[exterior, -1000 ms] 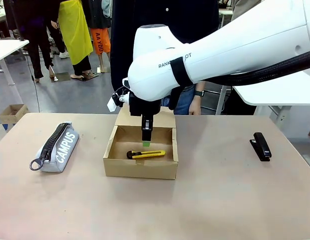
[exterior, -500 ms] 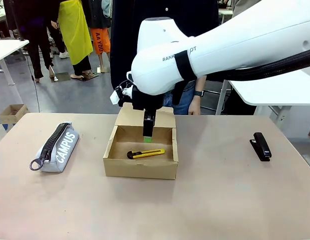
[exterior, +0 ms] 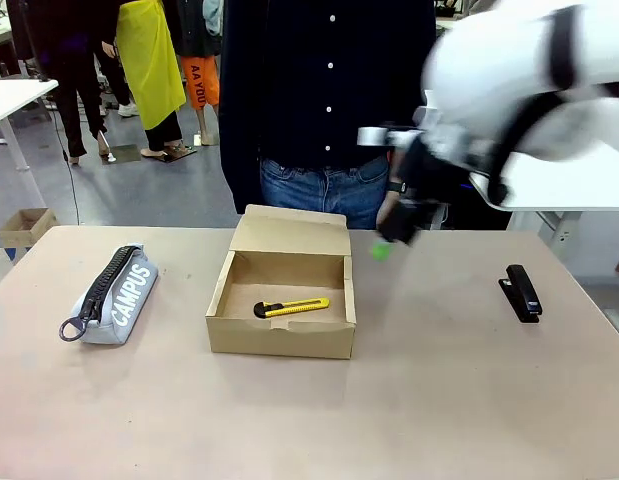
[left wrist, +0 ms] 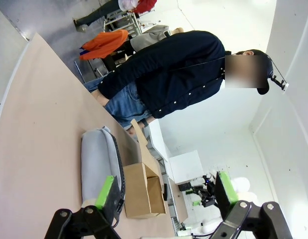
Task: Pack the items into the box.
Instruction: Pick up the item specified by the human and place it in the Mailer Box.
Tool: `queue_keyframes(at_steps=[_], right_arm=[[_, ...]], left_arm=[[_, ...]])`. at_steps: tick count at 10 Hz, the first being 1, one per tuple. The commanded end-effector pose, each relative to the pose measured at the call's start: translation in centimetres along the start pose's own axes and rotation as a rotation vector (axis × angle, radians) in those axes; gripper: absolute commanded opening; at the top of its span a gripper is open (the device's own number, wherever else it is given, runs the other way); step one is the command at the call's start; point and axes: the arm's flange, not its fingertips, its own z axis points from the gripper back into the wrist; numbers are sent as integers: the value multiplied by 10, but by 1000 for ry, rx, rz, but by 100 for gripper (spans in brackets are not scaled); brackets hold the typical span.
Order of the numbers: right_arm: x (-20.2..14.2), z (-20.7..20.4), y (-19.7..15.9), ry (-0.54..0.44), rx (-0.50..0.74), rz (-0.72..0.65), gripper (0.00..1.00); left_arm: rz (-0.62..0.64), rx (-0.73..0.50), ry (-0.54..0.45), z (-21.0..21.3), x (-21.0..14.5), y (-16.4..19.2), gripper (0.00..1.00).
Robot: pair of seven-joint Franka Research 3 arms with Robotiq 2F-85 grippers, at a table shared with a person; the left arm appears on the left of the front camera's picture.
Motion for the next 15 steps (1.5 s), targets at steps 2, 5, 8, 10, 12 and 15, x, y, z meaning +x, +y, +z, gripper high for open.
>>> queue_keyframes(at_steps=[2,5,8,10,12,15], right_arm=[[-144,31,-48,-517,227,-737,100],[-256,28,-89,-852,521,-1104,100],[-221,82,-146,-442,363,-833,100],[-221,82,-146,-442,363,-833,100],[-221,82,-146,-442,363,-833,100],[-221,82,-146,-442,363,-833,100]], left_arm=[[3,-19,-12,-1,0,-3,100],[3,-19,-12,-1,0,-3,100],[3,-19,-12,-1,0,-3,100],[3,-19,-12,-1,0,-3,100],[3,-19,-12,-1,0,-3,100],[3,-19,-12,-1,0,-3,100]])
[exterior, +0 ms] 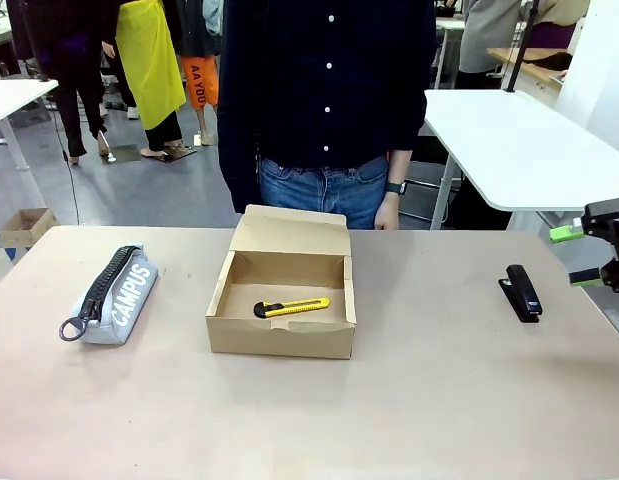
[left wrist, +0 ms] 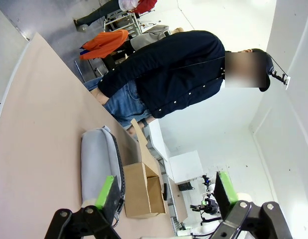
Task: Pack the items into the box.
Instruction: Pick up the item specified by the human and place it in the Mailer Box.
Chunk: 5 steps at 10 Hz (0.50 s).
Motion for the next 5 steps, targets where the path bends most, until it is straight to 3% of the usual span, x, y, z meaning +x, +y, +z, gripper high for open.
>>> queue_keyframes(at_steps=[1,5], right_arm=[[-1,6,-3,9,-1,21,100],[-1,6,-3,9,-1,21,100]], left_arm=[[1,-18,-14,-1,0,-4,100],[1,-18,-14,-1,0,-4,100]])
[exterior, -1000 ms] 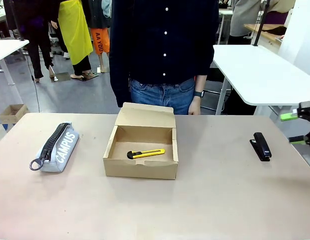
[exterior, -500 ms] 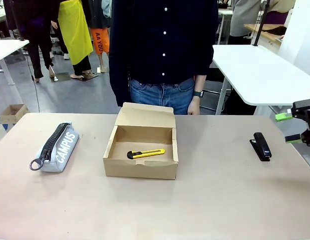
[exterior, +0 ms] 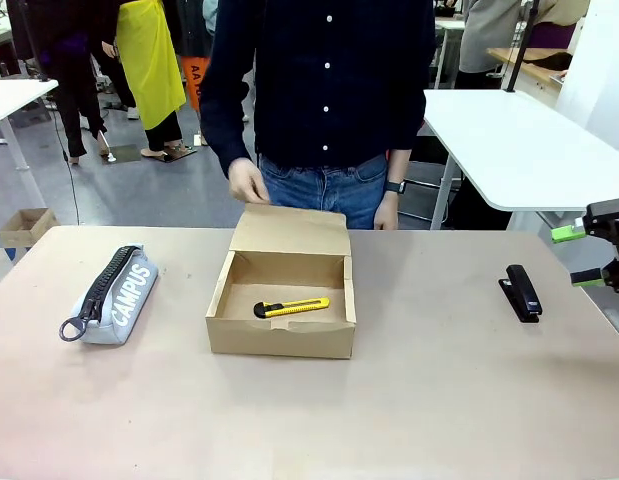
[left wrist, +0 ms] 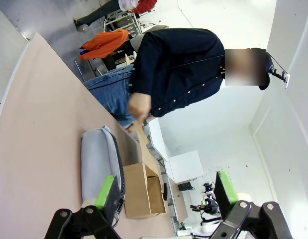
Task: Pack the items into the box.
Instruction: Pick up the item specified by the human and place it in the Mailer Box.
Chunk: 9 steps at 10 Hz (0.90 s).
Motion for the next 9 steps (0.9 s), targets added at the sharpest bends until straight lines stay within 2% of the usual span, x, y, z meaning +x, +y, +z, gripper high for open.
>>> queue_keyframes(at_steps=[1,9], right_arm=[[-1,4,-2,11,-2,23,100],[-1,4,-2,11,-2,23,100]], left_arm=[[1,-18,-14,-1,0,-4,100],[1,-18,-14,-1,0,-4,100]])
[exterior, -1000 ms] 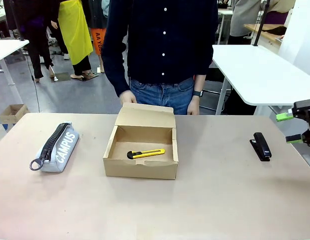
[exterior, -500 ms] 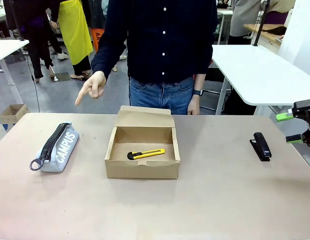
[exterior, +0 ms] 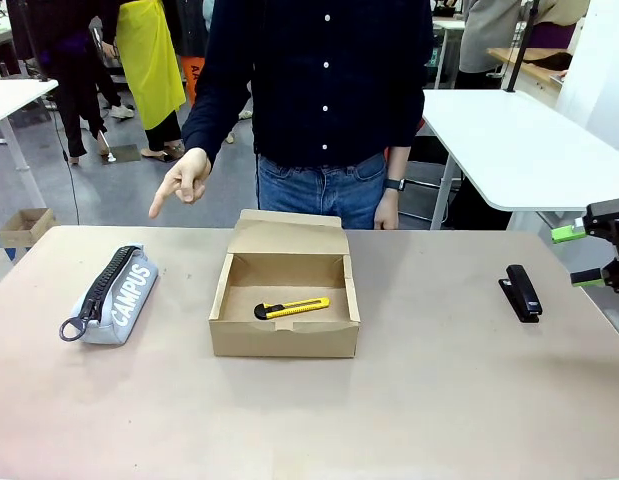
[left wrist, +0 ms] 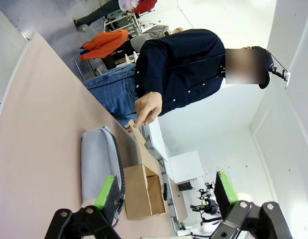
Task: Pack the items into the box.
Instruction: Pick up the item specified by the human and place it in the Mailer Box.
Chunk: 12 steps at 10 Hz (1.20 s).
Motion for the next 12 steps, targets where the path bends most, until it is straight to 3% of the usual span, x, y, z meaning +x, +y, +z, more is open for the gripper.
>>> queue_keyframes(at_steps=[1,6,9,10,11,12], right_arm=[[-1,4,-2,10,-3,23,100],[-1,4,-2,10,-3,23,100],[-1,4,-2,10,-3,23,100],[-1,4,-2,10,-3,23,100],[-1,4,-2,10,-3,23,100],[-1,4,-2,10,-3,23,100]], left_arm=[[1,-18,-14,-1,0,-4,100],[0,0,0,0,0,0,100],[-114,329,248,-102,-22,-33,100],[-175,460,367,-147,-39,-31,100],[-249,579,395,-183,-58,-23,100],[-299,647,484,-210,-80,-12,100]])
